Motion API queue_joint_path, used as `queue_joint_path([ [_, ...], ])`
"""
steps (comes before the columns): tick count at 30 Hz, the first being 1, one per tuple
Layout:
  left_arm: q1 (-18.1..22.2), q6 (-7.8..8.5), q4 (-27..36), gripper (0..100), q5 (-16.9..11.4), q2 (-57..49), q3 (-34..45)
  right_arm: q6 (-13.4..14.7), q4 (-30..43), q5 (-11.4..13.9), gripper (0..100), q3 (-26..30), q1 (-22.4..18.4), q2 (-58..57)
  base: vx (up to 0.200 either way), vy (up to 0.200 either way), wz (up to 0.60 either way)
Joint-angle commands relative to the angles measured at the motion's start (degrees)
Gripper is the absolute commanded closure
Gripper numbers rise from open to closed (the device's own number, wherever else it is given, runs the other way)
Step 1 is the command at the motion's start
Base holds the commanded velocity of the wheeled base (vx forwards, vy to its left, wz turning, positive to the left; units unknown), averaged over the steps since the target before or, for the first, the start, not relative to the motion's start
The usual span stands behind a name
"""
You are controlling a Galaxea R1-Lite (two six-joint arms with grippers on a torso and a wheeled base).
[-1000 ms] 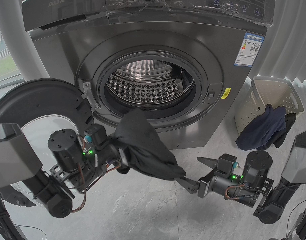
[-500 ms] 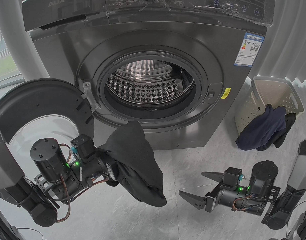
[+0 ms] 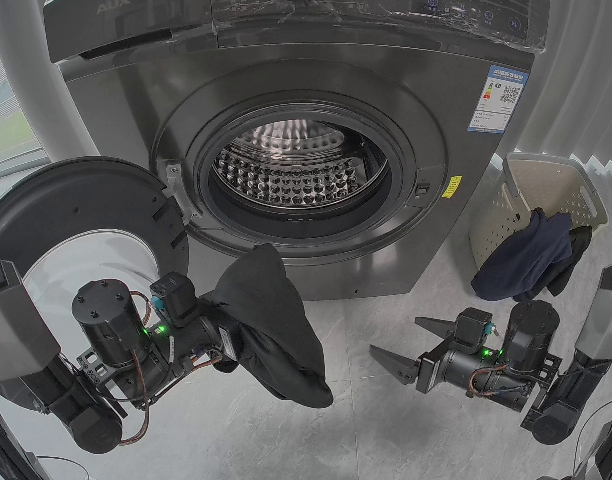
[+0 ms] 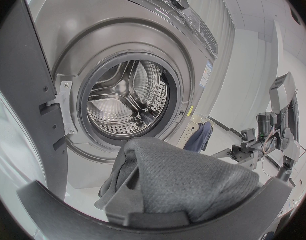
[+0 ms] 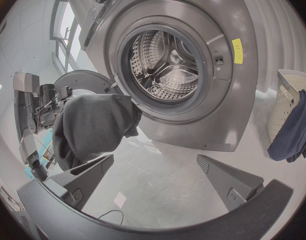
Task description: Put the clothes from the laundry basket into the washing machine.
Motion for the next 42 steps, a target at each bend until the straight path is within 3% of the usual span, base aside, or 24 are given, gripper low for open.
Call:
queue_joint_path([
  [1,0.0,0.34,-0.1,100,0.1,1.0,-0.4,0.1,-0.1,0.0,0,-0.8,-2.1,1.1,0.2,0.0,0.0],
  [18,0.0,0.16,-0.3,100,-0.1,1.1,-0.1,0.1,0.0,-0.6,0,-1.2,-2.0,1.0,0.2,0.0,0.0],
  [32,-1.5,0.34,-0.3,100,0.0,1.1,-0.2,0.1,0.0,-0.7,0,-0.7,-0.6,0.3,0.0,0.0,0.0],
  [35,-3.3,-0.37,-0.3,100,0.1,1.1,-0.8,0.1,0.0,-0.8,0,-0.6,0.4,-0.9,0.0,0.0,0.0],
  [42,-3.6,-0.72,-0.2,100,0.4,10.1,-15.4,0.5,0.0,-0.9,0,0.4,3.1,-2.3,0.0,0.0,0.0],
])
